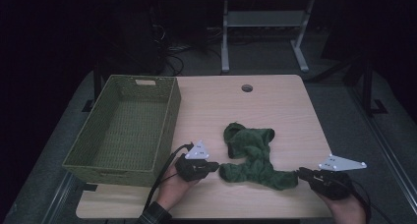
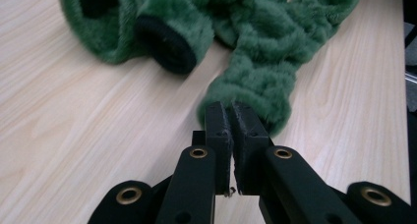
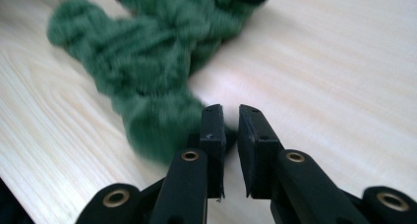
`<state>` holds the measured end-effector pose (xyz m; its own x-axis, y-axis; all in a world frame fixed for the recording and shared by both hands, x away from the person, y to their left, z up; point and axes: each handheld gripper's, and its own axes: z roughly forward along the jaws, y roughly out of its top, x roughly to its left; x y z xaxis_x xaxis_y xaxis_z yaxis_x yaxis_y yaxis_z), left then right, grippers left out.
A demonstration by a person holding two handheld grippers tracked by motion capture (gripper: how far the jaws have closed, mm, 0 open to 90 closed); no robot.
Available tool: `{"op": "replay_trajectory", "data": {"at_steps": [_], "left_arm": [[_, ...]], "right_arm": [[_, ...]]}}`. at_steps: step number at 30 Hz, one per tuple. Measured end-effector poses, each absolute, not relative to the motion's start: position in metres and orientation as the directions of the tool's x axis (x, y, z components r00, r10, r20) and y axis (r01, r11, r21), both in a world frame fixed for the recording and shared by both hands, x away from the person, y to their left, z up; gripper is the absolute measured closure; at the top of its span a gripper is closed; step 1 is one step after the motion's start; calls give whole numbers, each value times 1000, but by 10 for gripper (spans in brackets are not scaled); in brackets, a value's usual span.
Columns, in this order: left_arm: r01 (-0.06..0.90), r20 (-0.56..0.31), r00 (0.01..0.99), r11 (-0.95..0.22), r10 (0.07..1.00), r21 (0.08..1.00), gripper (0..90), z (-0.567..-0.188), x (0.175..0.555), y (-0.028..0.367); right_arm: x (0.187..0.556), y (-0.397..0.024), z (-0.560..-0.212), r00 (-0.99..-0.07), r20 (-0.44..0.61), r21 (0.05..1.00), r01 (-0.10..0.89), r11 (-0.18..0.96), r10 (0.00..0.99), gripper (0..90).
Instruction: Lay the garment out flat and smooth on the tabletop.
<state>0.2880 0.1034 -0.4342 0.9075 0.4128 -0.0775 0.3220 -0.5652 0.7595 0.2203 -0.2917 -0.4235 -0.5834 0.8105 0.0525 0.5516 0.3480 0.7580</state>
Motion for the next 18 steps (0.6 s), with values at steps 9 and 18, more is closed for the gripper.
{"op": "replay_trajectory", "data": {"at_steps": [9,18], "left_arm": [[265,-59,938,-596,342,758,861,-433,296,66],[287,-59,941,-692,334,662,897,-462,301,57]], "right_arm": [[225,-270,-433,-647,75,718,563,409,759,854],[225,-267,-461,-653,110,640,623,449,749,898]]}}
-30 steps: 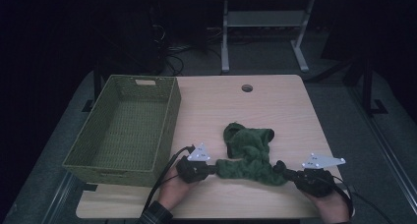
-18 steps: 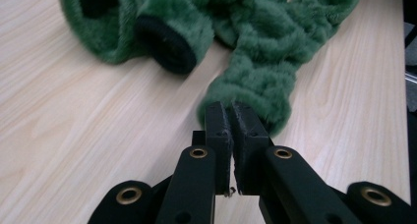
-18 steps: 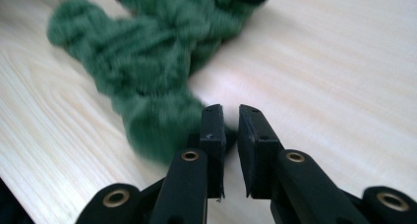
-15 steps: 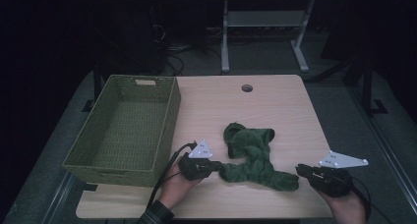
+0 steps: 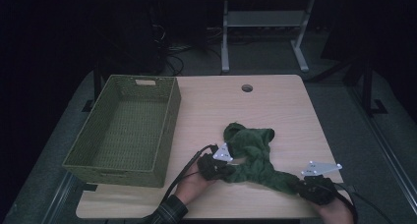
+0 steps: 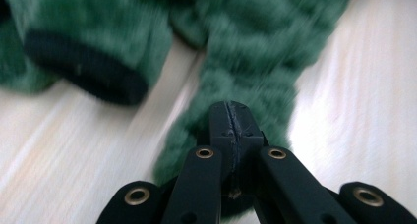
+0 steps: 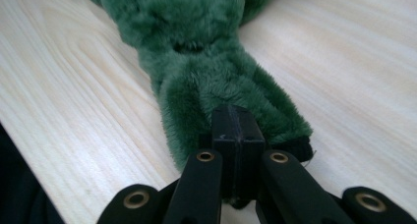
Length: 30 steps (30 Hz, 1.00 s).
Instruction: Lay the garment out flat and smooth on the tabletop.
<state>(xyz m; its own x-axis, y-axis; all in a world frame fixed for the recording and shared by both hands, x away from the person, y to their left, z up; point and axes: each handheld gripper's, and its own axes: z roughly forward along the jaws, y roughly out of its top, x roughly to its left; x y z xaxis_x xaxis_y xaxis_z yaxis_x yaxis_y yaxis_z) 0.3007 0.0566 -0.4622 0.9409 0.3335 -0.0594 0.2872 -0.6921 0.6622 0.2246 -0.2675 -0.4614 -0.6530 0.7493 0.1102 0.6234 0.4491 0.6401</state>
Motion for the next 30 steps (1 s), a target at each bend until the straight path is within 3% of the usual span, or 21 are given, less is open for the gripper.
{"op": "replay_trajectory", "data": {"at_steps": [18,27,30], "left_arm": [[361,-60,900,-661,432,658,900,-463,290,109],[385,-79,889,-641,451,665,898,-461,287,113],[381,-90,888,-613,450,692,825,-455,288,112]], "right_arm": [[271,-246,-462,-691,41,624,582,521,722,900],[268,-254,-462,-669,72,628,607,487,740,898],[267,-251,-457,-679,81,641,596,483,730,836]]}}
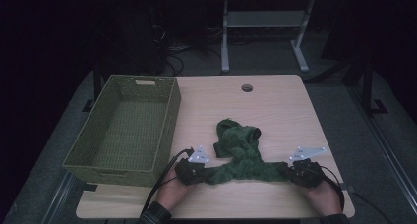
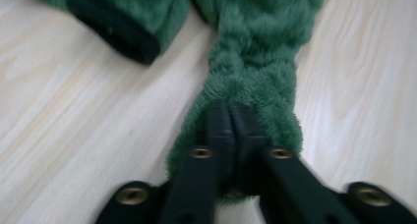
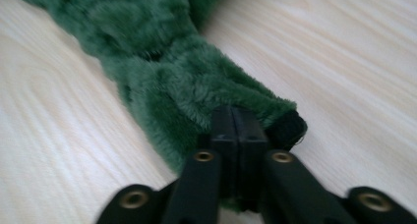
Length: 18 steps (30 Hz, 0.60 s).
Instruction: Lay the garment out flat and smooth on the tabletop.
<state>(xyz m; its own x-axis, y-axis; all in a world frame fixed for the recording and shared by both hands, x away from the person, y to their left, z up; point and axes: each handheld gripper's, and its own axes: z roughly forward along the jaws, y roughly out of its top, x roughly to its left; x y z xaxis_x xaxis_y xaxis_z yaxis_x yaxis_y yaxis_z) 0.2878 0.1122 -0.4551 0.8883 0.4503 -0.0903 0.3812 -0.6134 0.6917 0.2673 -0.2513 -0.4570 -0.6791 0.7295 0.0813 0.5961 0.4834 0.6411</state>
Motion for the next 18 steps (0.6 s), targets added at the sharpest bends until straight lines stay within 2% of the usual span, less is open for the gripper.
{"op": "replay_trajectory", "data": {"at_steps": [11,18], "left_arm": [[414,-72,838,-544,541,730,612,-439,316,108],[449,-91,822,-542,561,711,543,-447,335,105]], "right_arm": [[290,-235,-426,-705,84,726,528,442,704,746],[315,-215,-417,-727,79,741,501,448,682,727]]}}
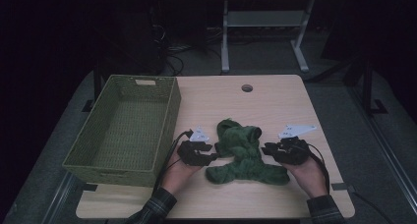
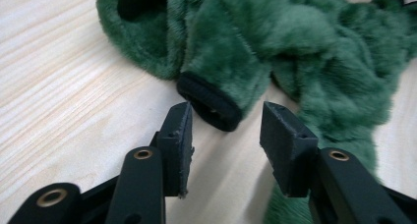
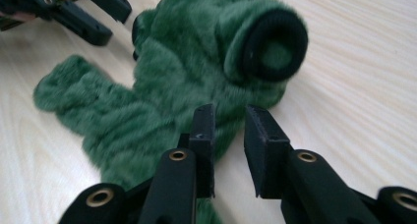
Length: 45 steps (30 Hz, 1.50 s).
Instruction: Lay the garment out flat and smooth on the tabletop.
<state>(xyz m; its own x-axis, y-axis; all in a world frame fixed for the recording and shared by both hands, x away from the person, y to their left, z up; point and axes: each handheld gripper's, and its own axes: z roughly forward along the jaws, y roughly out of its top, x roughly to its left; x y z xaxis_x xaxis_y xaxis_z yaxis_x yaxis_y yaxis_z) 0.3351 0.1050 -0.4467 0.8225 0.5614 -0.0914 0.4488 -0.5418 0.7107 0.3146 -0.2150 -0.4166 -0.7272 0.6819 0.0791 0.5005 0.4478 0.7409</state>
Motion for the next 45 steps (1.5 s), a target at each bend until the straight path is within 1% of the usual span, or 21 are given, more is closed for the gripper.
{"op": "replay_trajectory", "data": {"at_steps": [5,8,11,13,14,15,17,20,25,28,31,34,39,42,45], "left_arm": [[465,-114,822,-541,559,701,524,-455,341,103],[471,-133,821,-526,556,708,524,-457,344,102],[474,-143,820,-518,554,712,550,-457,347,99],[478,-156,824,-520,545,708,604,-459,349,97],[475,-158,829,-527,536,704,644,-460,350,96],[474,-159,831,-530,533,703,693,-460,351,95],[464,-154,840,-541,521,702,805,-460,353,92],[457,-142,840,-542,524,706,854,-456,354,88],[426,-96,836,-529,541,734,862,-440,356,91],[409,-63,831,-531,552,742,866,-429,359,94],[398,-44,826,-525,562,752,870,-422,362,95],[406,-37,821,-539,569,738,872,-425,366,91],[436,-51,823,-570,566,696,872,-443,375,80],[452,-61,822,-584,566,674,871,-454,380,76],[458,-71,822,-582,565,672,870,-460,382,75]], "right_arm": [[330,-207,-415,-722,86,738,509,443,686,684],[337,-202,-414,-723,92,741,509,437,685,673],[343,-197,-414,-716,93,745,511,429,692,654],[349,-195,-416,-712,105,736,525,427,694,653],[351,-193,-416,-710,117,739,530,416,695,691],[353,-193,-417,-714,118,742,525,417,690,761],[354,-191,-418,-715,103,739,521,428,692,804],[353,-194,-417,-706,84,731,523,438,703,818],[346,-212,-404,-699,45,772,478,420,714,824],[343,-224,-399,-686,34,781,472,409,727,831],[342,-235,-401,-682,42,772,486,410,730,838],[341,-241,-413,-678,61,749,516,415,733,845],[345,-245,-444,-665,90,665,594,452,742,850],[346,-248,-454,-657,113,645,619,448,745,851],[346,-249,-461,-650,137,636,636,437,747,851]]}}
